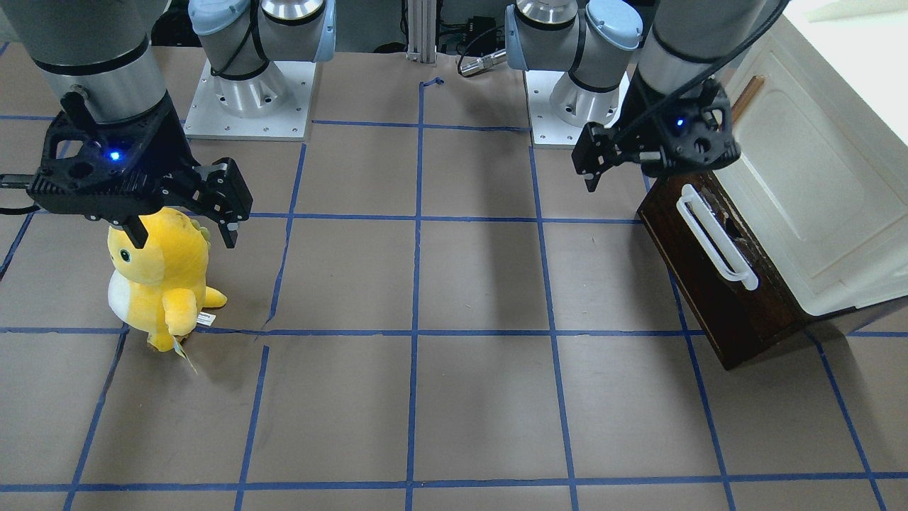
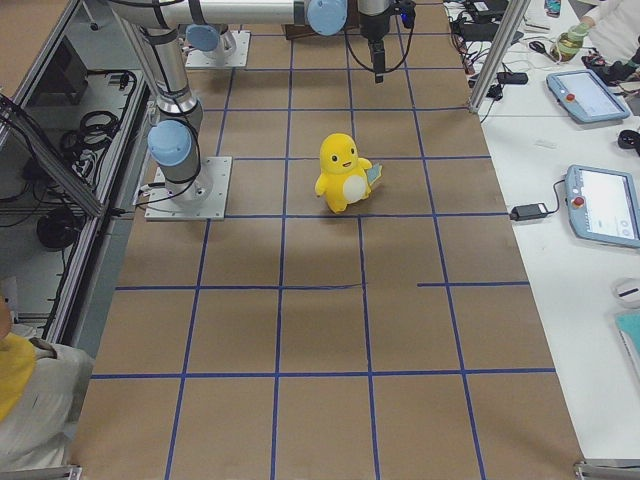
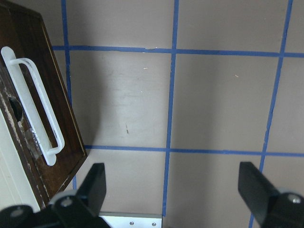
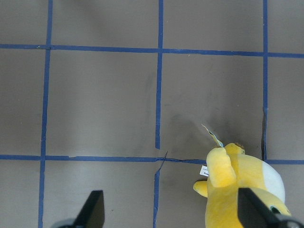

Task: Pull drawer sideways
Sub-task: 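Move the left gripper down toward the white drawer handle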

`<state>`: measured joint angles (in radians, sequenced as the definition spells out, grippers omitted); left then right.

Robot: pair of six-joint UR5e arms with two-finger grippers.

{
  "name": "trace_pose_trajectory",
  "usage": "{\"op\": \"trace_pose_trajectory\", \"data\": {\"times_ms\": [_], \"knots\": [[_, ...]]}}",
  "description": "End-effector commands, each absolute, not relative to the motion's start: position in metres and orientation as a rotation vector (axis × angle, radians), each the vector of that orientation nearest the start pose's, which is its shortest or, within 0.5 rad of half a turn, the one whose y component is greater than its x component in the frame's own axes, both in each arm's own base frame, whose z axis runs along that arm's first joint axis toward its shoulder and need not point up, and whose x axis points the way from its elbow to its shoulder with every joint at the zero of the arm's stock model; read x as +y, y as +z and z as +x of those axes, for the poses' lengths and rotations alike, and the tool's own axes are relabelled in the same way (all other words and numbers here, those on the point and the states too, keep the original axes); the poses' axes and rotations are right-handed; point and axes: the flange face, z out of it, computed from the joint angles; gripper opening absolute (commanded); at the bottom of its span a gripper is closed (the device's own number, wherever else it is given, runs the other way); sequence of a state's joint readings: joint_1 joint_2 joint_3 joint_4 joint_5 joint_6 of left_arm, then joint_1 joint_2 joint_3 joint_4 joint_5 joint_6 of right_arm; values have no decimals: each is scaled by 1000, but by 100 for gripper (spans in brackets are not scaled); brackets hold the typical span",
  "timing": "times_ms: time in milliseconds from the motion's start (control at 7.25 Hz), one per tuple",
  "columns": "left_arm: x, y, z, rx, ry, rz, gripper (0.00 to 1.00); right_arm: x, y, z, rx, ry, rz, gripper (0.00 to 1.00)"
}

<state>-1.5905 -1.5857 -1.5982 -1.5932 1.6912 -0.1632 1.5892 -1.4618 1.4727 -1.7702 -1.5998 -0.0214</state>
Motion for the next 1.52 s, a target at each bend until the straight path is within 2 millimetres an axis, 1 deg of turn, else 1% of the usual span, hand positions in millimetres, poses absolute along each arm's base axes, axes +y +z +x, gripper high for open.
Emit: {"op": "trace_pose_trajectory", "data": {"times_ms": [0, 138, 276, 414, 552, 828, 1103, 1241, 1379], "knots": [[-499, 391, -149, 2785, 162, -181, 100, -552, 502, 141, 3156, -299, -59, 100], [-506, 365, -144, 2658, 227, -117, 100, -552, 502, 141, 3155, -298, -59, 100], [-504, 330, -134, 2490, 330, -44, 100, -552, 502, 141, 3156, -299, -59, 100], [-502, 313, -145, 2330, 334, 75, 100, -552, 502, 141, 3155, -298, -59, 100], [-499, 293, -147, 2206, 388, 130, 100, -552, 502, 141, 3156, -299, -59, 100], [-501, 239, -139, 2029, 421, 83, 100, -552, 502, 141, 3156, -299, -59, 100], [-501, 186, -136, 1926, 374, -5, 100, -552, 502, 141, 3156, -299, -59, 100], [-499, 174, -132, 1860, 371, 22, 100, -552, 502, 141, 3155, -298, -59, 100], [-496, 171, -131, 1823, 379, 38, 100, -552, 502, 141, 3155, -298, -59, 100]]}}
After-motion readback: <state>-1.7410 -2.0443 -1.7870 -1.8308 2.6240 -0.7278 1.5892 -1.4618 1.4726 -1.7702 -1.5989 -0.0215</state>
